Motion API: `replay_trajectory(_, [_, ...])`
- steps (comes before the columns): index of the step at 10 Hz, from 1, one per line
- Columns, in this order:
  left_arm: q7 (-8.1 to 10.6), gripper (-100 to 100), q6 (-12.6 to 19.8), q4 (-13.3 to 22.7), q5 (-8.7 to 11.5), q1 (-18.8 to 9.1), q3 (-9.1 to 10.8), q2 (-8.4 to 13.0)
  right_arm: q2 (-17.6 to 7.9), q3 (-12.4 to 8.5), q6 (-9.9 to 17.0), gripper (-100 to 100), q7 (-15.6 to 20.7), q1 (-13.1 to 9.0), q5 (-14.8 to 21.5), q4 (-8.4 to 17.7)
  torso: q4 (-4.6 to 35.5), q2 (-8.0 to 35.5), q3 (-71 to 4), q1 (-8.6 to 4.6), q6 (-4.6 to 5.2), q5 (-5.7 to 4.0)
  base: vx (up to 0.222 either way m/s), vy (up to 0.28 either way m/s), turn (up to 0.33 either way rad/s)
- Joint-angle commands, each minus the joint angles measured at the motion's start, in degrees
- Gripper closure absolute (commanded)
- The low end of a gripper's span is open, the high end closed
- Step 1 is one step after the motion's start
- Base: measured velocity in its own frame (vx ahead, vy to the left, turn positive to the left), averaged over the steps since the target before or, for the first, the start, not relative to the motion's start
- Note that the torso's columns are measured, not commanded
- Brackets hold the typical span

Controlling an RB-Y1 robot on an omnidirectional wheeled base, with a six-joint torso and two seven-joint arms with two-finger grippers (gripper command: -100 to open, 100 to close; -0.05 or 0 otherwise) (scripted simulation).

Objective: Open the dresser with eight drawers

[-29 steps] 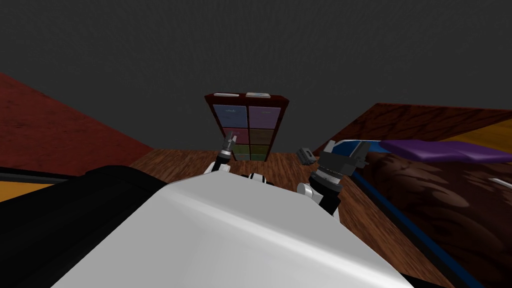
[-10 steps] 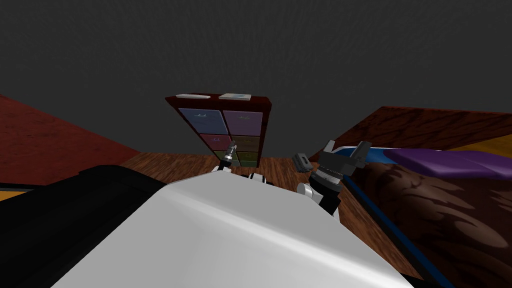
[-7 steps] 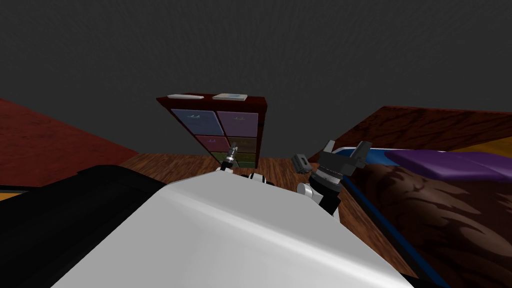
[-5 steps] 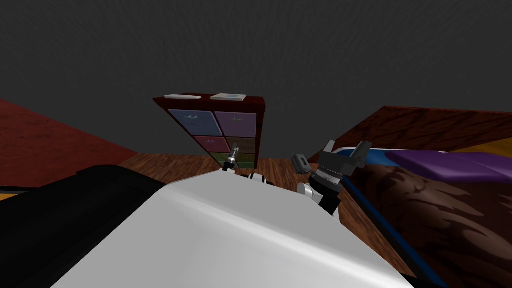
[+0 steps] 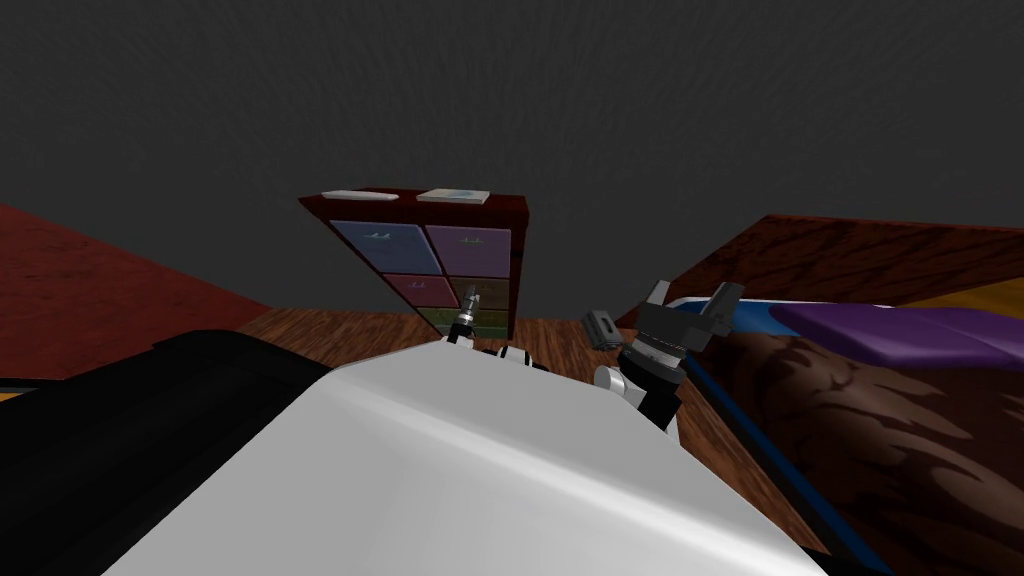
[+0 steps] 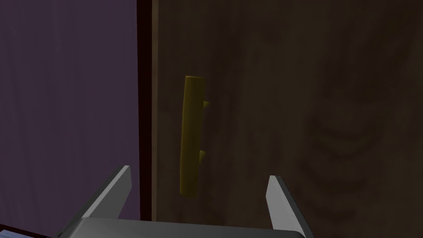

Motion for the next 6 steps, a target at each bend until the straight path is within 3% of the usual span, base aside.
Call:
replay_trajectory(1, [-0.02,100,-1.51,1.52,0.00,0.11,-0.09,-0.04,0.00,0.00,0.00,0,0.00,0.00,0.00,0.00,0.03,0.18,0.09,-0.04,-0.01,-0.01,-0.048,-0.009,0.014])
replay_trajectory(3, [0.10,100,-0.29,-0.33,-0.07,0.11,-0.24,0.07,0.01,0.01,0.01,0,0.00,-0.02,0.00,0.00,-0.26,0.06,0.14,0.08,0.08,0.20,-0.069,-0.010,0.014])
replay_trajectory(6, [0.19,100,1.02,-1.56,-0.24,0.88,-0.64,0.08,0.01,0.01,0.01,0,0.00,-0.03,0.00,0.01,-0.13,0.11,0.10,-0.07,0.04,0.08,-0.166,-0.048,0.016])
